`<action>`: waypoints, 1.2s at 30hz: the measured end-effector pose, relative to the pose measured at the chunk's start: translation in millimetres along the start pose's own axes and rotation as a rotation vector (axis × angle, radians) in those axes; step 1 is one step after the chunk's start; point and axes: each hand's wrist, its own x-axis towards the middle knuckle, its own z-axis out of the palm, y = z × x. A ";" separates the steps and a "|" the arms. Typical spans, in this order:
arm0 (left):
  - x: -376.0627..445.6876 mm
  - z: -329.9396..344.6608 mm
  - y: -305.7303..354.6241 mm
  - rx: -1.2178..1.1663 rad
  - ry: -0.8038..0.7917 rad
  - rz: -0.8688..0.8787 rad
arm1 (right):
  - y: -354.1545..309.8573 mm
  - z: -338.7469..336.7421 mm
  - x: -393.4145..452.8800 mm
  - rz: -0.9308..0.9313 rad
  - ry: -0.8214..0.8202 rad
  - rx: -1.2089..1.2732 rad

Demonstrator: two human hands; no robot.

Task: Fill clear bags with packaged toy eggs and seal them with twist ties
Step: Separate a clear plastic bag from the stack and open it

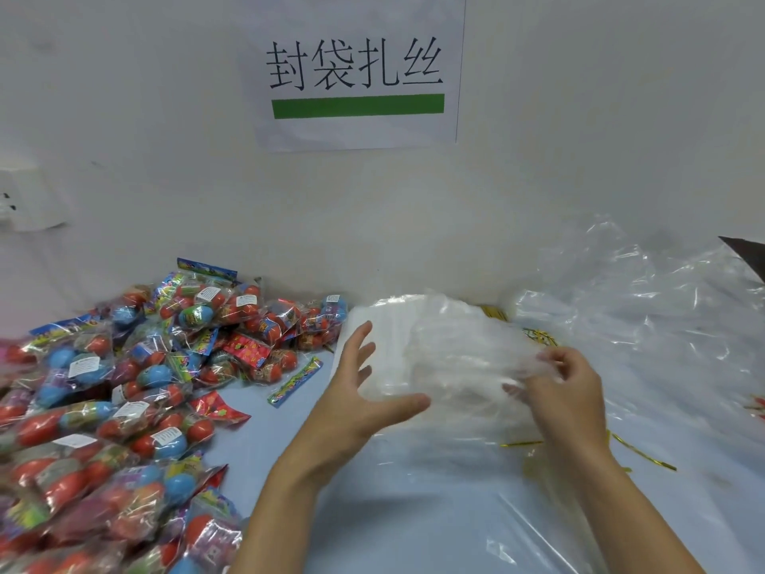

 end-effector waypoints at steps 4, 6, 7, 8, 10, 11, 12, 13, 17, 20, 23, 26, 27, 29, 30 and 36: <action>6.6 -31.9 -17.7 0.299 0.459 -0.063 | 2.5 -9.7 8.7 0.038 0.202 0.006; 8.8 -43.2 -34.4 0.579 0.549 -0.188 | 0.1 -8.3 6.0 0.038 0.164 -0.026; 9.0 -46.0 -41.6 0.694 0.500 -0.278 | -1.9 -6.9 3.5 0.028 0.109 -0.056; 8.8 -47.3 -47.5 0.786 0.435 -0.359 | -3.3 -5.4 0.4 0.010 0.046 -0.103; 9.0 -45.7 -51.4 0.893 0.392 -0.421 | -6.6 -2.1 -6.3 -0.038 -0.032 -0.182; 10.0 -44.8 -50.2 0.901 0.427 -0.406 | -8.2 -0.8 -9.5 -0.070 -0.036 -0.206; 11.5 -44.6 -48.7 0.897 0.478 -0.382 | -9.6 0.3 -12.4 -0.103 -0.024 -0.228; 11.8 -43.9 -46.8 0.896 0.524 -0.361 | -11.1 1.4 -14.9 -0.138 -0.004 -0.246; 8.1 -40.1 -47.1 0.858 0.615 -0.312 | -15.6 8.8 -23.8 -0.304 0.091 -0.294; 6.6 -38.7 -45.8 0.858 0.649 -0.331 | -15.3 13.8 -28.4 -0.417 0.115 -0.306; 7.1 -37.2 -44.6 0.880 0.657 -0.325 | -15.2 19.0 -32.7 -0.543 0.139 -0.344; 10.1 -35.2 -46.3 0.951 0.645 -0.311 | -15.6 25.7 -39.6 -0.688 0.138 -0.372; 11.1 -34.4 -46.8 0.985 0.633 -0.307 | -15.2 27.7 -41.8 -0.732 0.119 -0.363; 13.2 -33.4 -45.6 0.982 0.668 -0.294 | -14.2 31.2 -45.6 -0.788 0.037 -0.321; 14.0 -33.9 -43.6 0.967 0.698 -0.274 | -13.8 32.8 -47.5 -0.794 -0.017 -0.300; 8.3 -34.2 -42.3 0.997 0.475 -0.331 | -9.7 37.5 -51.1 -0.734 -0.224 -0.286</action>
